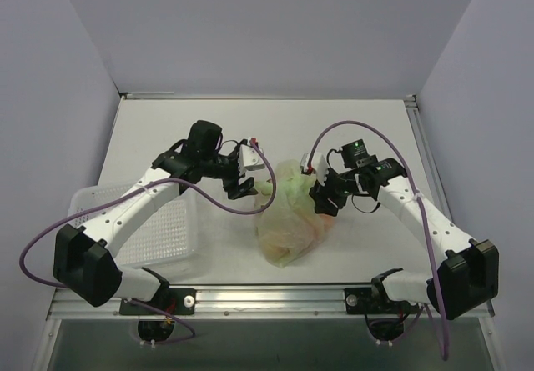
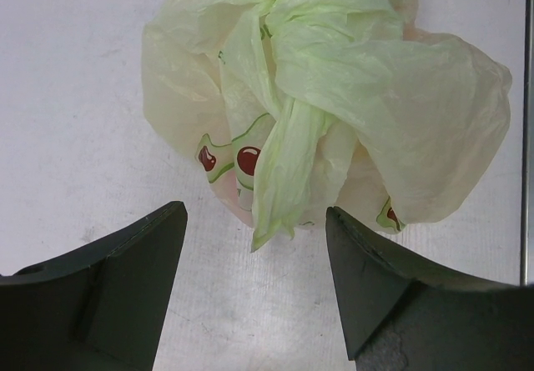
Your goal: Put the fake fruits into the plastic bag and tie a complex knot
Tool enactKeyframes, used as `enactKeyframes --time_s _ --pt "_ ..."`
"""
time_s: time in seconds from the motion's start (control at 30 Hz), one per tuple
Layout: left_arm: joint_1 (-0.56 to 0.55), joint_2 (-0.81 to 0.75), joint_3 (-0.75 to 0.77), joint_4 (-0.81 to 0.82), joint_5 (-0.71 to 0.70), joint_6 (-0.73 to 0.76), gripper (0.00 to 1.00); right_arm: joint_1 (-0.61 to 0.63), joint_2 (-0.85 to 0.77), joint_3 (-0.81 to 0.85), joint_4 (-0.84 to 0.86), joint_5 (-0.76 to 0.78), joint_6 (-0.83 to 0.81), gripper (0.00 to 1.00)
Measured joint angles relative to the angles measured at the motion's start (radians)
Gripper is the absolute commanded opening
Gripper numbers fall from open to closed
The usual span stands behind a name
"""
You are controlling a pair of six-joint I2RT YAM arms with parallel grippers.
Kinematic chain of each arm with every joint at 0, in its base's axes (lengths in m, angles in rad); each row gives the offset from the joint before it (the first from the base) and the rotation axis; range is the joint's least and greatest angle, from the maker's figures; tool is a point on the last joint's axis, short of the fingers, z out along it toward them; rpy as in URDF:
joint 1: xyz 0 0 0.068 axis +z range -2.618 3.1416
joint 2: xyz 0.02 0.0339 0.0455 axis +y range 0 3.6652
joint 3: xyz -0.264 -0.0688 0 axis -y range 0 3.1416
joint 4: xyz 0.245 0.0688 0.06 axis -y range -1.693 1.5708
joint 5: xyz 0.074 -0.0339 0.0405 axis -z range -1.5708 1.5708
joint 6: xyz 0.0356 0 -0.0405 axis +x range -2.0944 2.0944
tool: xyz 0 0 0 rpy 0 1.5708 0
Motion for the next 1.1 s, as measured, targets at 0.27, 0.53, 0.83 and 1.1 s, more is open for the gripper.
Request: enactKeyframes --time_s 0.27,0.53,0.83,1.1 --pt "0.019 0.016 0.0 0.0 0.01 -0.018 0.79 0.047 0.005 0.0 0.011 0.008 0.014 0.29" --pt "0.02 0.018 0.005 -0.014 0.055 0.035 0.71 0.049 0.035 0.0 0.026 0.037 0.026 0.0" --pt "-0.012 0.07 0.051 -0.075 0.055 0.189 0.75 0.043 0.032 0.0 0.027 0.056 0.026 0.0" --pt "-0.071 0.153 0.093 -0.084 -0.008 0.21 0.0 0.028 -0.016 0.024 0.014 0.093 -0.013 0.0"
